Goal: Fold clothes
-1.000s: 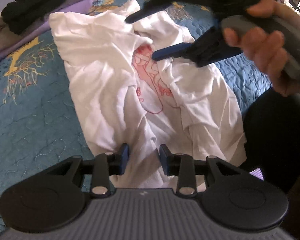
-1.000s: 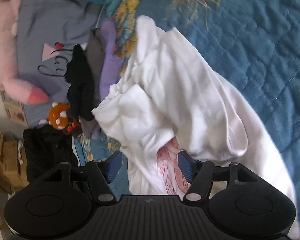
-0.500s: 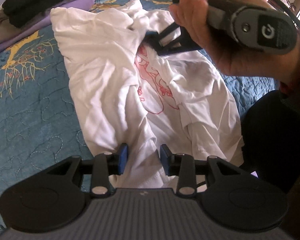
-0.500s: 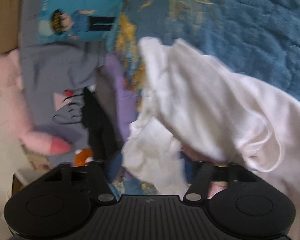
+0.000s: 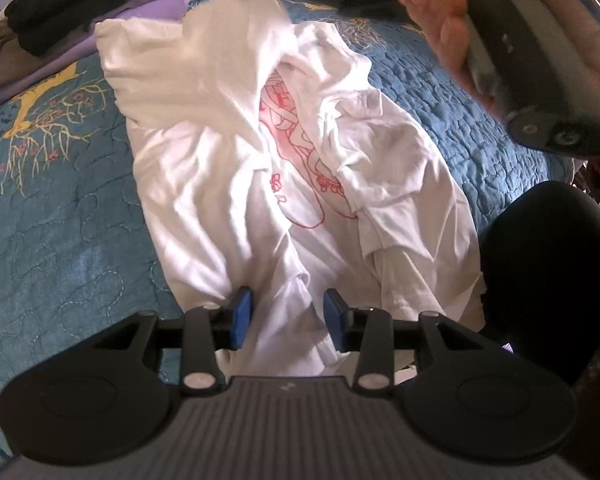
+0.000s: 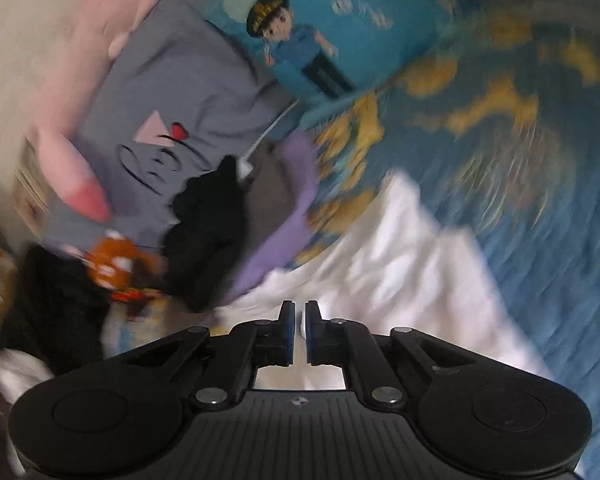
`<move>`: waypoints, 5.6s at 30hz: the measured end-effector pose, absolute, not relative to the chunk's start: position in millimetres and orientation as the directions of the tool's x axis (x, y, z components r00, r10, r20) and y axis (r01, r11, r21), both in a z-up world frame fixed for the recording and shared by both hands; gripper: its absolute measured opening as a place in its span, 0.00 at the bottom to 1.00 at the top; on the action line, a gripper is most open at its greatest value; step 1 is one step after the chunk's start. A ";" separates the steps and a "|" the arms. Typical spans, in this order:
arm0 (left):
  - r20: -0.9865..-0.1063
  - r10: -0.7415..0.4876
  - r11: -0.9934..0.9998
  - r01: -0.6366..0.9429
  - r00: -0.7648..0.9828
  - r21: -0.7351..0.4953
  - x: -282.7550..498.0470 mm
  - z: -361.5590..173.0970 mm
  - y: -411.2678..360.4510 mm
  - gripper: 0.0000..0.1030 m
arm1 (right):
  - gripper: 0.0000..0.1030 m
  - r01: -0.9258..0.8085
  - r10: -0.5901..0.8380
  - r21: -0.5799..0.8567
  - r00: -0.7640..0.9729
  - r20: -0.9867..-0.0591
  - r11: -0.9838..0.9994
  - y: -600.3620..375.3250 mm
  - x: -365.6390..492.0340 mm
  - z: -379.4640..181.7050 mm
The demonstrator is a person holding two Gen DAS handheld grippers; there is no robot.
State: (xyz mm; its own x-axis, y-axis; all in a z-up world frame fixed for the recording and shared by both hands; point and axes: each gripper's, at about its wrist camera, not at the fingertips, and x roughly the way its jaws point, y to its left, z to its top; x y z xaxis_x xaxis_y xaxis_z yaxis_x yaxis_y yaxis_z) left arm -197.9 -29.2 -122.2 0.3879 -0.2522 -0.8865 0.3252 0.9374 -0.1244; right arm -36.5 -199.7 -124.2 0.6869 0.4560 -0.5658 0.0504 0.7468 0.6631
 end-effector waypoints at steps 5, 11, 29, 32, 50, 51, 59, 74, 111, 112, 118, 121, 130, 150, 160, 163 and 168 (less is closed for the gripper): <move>-0.886 -0.254 0.935 0.333 0.388 -0.122 -199.0 -122.2 -30.8 0.45 | 0.06 0.128 0.386 0.620 0.680 -0.624 0.774 -213.0 -33.3 -134.6; -0.883 -0.260 0.934 0.333 0.391 -0.128 -200.6 -116.4 -30.0 0.45 | 0.37 -0.002 0.486 0.719 0.738 -0.468 0.695 -209.3 -40.3 -104.2; -0.834 -0.207 0.960 0.271 0.511 -0.072 -198.6 -73.4 3.7 0.49 | 0.54 0.091 0.571 0.855 0.708 -0.416 0.511 -250.0 -45.3 -121.8; -0.817 -0.199 0.967 0.245 0.542 -0.072 -186.7 -66.2 9.8 0.55 | 0.58 0.132 0.563 0.882 0.725 -0.397 0.452 -278.2 -72.8 -121.3; -0.796 -0.079 0.988 0.150 0.599 0.015 -147.3 -62.2 7.8 0.89 | 0.62 0.443 0.591 0.833 0.591 -0.549 0.332 -222.5 -71.9 -194.0; -0.799 -0.076 0.990 0.143 0.597 0.012 -147.6 -63.6 9.6 0.89 | 0.62 0.454 0.575 0.830 0.602 -0.553 0.323 -221.0 -70.5 -194.3; -0.799 -0.057 0.995 0.095 0.599 0.001 -159.2 -62.3 27.6 0.89 | 0.14 0.423 0.548 0.848 0.648 -0.529 0.319 -207.0 -57.3 -192.2; -0.774 0.031 1.000 -0.017 0.632 0.026 -189.3 -49.2 82.6 0.91 | 0.08 -0.329 0.433 0.286 0.597 -0.676 0.900 -78.0 -55.5 -118.1; -0.753 0.133 0.979 0.034 0.644 0.201 -97.5 -80.6 2.7 0.92 | 0.40 -0.284 0.498 0.414 0.376 -0.782 0.865 -125.2 50.0 -125.3; -0.751 0.126 0.981 0.031 0.648 0.191 -96.1 -83.1 1.3 0.92 | 0.35 -0.300 0.490 0.398 0.368 -0.790 0.867 -122.1 50.4 -125.3; -0.752 0.116 0.984 0.026 0.649 0.175 -87.2 -92.9 1.2 0.78 | 0.10 -0.351 0.467 0.346 0.363 -0.806 0.870 -115.5 48.1 -123.1; -0.768 0.070 0.993 0.025 0.637 0.112 -85.8 -94.3 7.7 0.63 | 0.10 -0.357 0.478 0.354 0.368 -0.797 0.864 -118.4 47.0 -117.8; -0.788 0.032 0.996 0.042 0.615 0.074 -85.1 -92.5 8.1 0.40 | 0.09 -0.364 0.483 0.353 0.379 -0.789 0.862 -115.5 44.9 -110.0; -0.744 0.003 0.999 0.036 0.668 0.036 -133.5 -63.1 23.2 0.33 | 0.09 -0.363 0.517 0.390 0.380 -0.767 0.846 -95.6 44.5 -89.3; -0.725 -0.106 0.994 0.087 0.681 -0.063 -96.7 -62.2 9.8 0.19 | 0.09 -0.368 0.516 0.385 0.386 -0.765 0.846 -96.6 47.3 -82.3; -0.713 -0.136 0.991 0.108 0.687 -0.085 -92.0 -63.3 8.2 0.19 | 0.09 -0.366 0.514 0.384 0.387 -0.766 0.848 -98.9 48.2 -82.0; -0.699 -0.168 0.981 0.186 0.695 -0.051 -82.9 -67.1 2.8 0.19 | 0.09 -0.365 0.520 0.390 0.390 -0.760 0.845 -101.8 48.4 -80.1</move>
State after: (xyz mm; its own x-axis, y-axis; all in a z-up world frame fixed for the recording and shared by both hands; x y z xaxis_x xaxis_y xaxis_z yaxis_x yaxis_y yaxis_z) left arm -82.9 2.8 -67.1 0.6954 -0.1683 -0.6987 0.1862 0.9812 -0.0510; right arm 48.4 -101.8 -80.1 0.3897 0.5195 -0.7604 -0.3653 0.8452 0.3902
